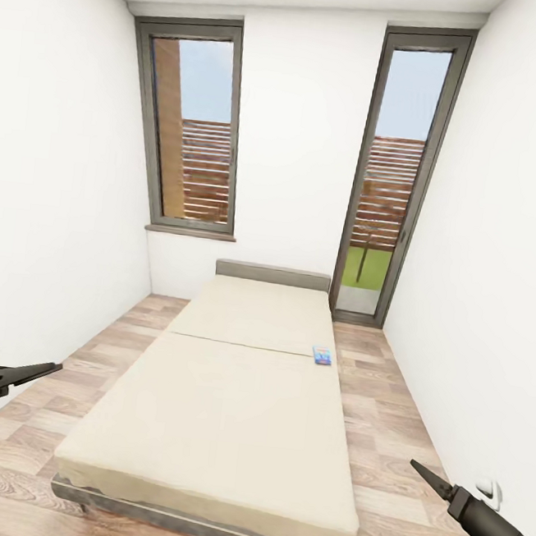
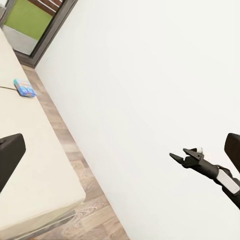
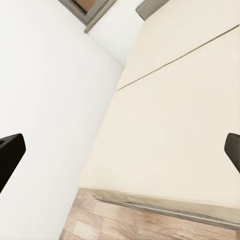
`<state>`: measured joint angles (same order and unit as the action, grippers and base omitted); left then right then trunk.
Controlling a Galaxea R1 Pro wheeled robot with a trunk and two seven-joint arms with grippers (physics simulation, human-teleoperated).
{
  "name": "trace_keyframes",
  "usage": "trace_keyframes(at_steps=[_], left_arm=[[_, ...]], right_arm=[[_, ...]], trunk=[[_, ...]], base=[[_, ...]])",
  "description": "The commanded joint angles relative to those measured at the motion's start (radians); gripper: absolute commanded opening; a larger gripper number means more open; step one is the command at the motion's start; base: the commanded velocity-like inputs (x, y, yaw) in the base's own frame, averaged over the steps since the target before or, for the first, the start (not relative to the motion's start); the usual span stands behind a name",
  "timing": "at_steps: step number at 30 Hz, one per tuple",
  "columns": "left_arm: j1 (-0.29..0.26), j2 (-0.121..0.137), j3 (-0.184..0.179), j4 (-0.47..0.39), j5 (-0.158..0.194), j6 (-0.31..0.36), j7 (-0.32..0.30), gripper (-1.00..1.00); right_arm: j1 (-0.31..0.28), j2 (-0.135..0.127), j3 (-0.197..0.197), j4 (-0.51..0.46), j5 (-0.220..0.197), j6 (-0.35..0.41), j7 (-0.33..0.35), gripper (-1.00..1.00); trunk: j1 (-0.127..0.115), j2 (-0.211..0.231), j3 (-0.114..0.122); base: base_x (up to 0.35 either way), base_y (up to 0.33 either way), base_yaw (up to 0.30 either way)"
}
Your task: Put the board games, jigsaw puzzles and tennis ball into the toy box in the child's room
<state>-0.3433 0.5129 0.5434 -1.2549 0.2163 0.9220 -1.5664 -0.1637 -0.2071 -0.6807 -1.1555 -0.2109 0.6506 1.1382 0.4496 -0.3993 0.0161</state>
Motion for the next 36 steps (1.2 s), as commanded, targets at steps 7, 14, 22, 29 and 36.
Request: trace_keyframes(at_steps=[7,14,22,29,36], left_arm=[[0.0,-0.01,0.0,-0.001,-0.001,0.009,-0.004,1.0],[0.0,-0.014,0.0,-0.002,-0.001,0.009,-0.004,1.0],[0.0,-0.016,0.0,-0.003,-0.001,0.009,-0.004,1.0],[0.0,-0.016,-0.001,-0.003,-0.001,0.009,-0.004,1.0],[0.0,-0.02,-0.001,-0.003,-0.002,0.009,-0.004,1.0]], right_arm=[[0.0,0.001,0.0,0.0,-0.004,0.006,0.002,1.0],[0.0,0.001,0.001,0.0,-0.004,0.006,0.002,1.0],[0.0,0.002,0.001,0.0,-0.003,0.005,0.002,1.0],[0.0,0.001,0.001,0.0,-0.002,0.006,0.003,1.0],[0.0,0.0,0.001,0.0,-0.003,0.007,0.003,1.0]], trunk=[[0.0,-0.001,0.0],[0.0,-0.001,0.0],[0.0,-0.001,0.0],[0.0,-0.001,0.0],[0.0,-0.001,0.0]], base=[[0.0,0.0,0.0],[0.0,0.0,0.0],[0.0,0.0,0.0],[0.0,0.0,0.0],[0.0,0.0,0.0]])
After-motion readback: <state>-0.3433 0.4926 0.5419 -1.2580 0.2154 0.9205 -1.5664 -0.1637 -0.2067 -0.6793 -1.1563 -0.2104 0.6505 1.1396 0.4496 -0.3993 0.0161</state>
